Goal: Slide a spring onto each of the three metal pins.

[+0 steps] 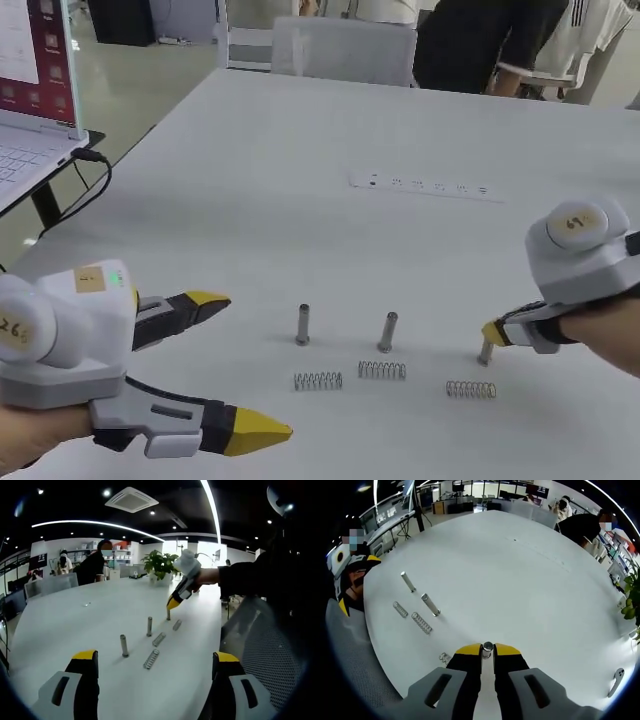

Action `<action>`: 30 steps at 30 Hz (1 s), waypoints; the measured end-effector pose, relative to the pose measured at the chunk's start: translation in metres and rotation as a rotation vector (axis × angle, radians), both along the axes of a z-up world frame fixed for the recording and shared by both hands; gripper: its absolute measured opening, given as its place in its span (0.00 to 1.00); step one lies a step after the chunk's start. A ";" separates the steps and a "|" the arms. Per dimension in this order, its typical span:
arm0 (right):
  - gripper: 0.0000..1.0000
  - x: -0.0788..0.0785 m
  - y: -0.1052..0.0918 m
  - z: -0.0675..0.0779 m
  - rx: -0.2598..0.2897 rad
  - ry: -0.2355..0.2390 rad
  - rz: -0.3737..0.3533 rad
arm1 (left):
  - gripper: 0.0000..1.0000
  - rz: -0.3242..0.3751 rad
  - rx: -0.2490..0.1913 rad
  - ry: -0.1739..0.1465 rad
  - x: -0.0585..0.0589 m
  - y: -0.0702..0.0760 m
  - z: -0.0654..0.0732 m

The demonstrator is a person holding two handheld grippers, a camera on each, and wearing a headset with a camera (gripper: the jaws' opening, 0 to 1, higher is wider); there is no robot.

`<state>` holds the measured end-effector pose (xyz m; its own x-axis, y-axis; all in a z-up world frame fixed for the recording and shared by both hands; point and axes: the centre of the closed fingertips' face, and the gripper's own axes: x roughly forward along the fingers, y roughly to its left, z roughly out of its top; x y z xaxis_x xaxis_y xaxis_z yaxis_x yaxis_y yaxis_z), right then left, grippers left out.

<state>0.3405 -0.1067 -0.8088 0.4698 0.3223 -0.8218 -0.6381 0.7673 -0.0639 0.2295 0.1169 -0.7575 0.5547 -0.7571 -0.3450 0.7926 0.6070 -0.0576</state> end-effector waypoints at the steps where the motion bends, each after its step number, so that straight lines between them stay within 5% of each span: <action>1: 0.06 0.000 -0.001 0.000 0.001 0.001 0.001 | 0.91 -0.001 -0.001 0.000 0.000 0.000 0.000; 30: 0.15 -0.001 -0.005 -0.010 -0.010 0.008 0.034 | 0.91 -0.001 -0.003 0.005 -0.001 -0.001 -0.001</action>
<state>0.3393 -0.1115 -0.8191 0.4520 0.3300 -0.8288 -0.6642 0.7446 -0.0657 0.2285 0.1161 -0.7582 0.5524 -0.7586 -0.3455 0.7927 0.6063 -0.0636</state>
